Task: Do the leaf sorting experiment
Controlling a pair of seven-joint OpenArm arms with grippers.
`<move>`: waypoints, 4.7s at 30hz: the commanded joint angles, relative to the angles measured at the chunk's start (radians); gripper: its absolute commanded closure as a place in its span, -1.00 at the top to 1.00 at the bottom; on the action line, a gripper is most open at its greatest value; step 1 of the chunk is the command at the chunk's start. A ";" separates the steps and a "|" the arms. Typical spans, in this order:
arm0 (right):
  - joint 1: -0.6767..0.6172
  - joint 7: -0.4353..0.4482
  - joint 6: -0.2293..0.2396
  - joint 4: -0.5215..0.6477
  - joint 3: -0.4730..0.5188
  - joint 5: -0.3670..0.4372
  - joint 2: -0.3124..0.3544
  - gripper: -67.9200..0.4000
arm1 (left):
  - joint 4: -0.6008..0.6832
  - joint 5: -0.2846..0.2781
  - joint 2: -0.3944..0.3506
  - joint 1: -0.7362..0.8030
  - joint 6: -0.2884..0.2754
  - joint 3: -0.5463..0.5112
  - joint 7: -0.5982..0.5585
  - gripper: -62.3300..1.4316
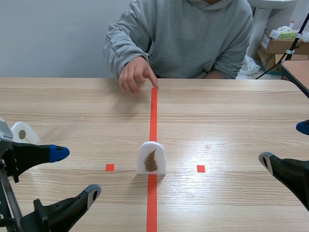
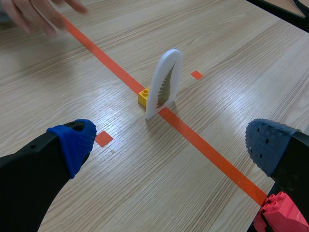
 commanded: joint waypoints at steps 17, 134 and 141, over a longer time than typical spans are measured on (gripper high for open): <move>0.011 0.014 -0.003 0.005 0.005 0.011 0.013 1.00 | 0.015 -0.006 0.003 -0.003 -0.002 -0.008 -0.014 1.00; 1.075 0.159 0.037 -0.724 -1.244 -0.394 -0.137 -0.91 | 0.015 -0.008 0.033 -0.020 0.066 -0.008 -0.030 1.00; 1.075 0.166 0.038 -0.724 -1.244 -0.393 -0.142 -0.97 | 0.015 -0.007 0.033 -0.020 0.066 -0.008 -0.029 1.00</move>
